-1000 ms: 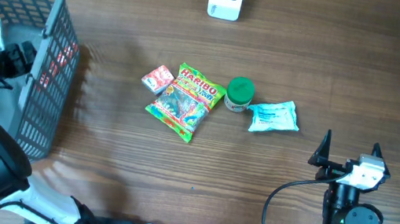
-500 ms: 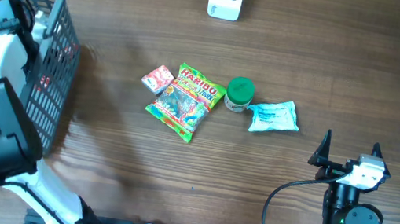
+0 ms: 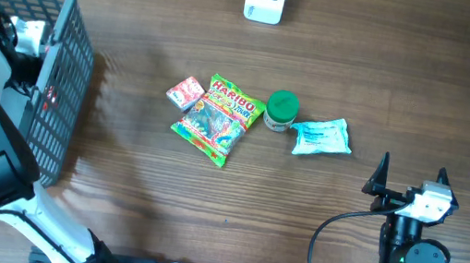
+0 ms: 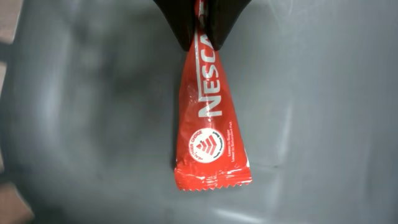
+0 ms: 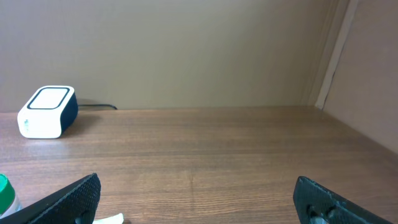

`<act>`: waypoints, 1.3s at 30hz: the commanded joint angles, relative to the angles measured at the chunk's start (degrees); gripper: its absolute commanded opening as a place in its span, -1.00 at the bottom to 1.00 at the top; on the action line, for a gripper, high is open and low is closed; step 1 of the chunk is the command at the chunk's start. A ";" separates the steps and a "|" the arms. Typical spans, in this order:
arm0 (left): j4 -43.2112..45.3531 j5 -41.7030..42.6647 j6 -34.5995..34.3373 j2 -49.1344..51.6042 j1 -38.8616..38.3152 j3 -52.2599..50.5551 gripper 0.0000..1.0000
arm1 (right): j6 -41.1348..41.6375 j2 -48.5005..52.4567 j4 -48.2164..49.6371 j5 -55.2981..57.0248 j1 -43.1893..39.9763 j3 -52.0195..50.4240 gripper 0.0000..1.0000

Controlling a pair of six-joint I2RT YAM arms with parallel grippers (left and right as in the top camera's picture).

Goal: Scan the item barcode
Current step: 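Reach the left gripper back into the basket and grasp another red sachet, then carry the red Nescafé stick and drop it right of the white-blue packet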

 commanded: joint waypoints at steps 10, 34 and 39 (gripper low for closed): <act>-6.38 9.18 -20.68 -36.72 -6.71 13.66 -0.92 | -0.28 -0.33 0.17 -0.42 0.13 -0.04 0.99; 40.13 11.98 -44.52 14.73 -79.12 10.99 -0.92 | -0.28 -0.33 0.17 -0.42 0.13 -0.07 1.00; 40.09 13.27 -45.92 17.14 -80.63 10.99 -0.53 | -0.28 -0.33 0.17 -0.42 0.13 -0.04 1.00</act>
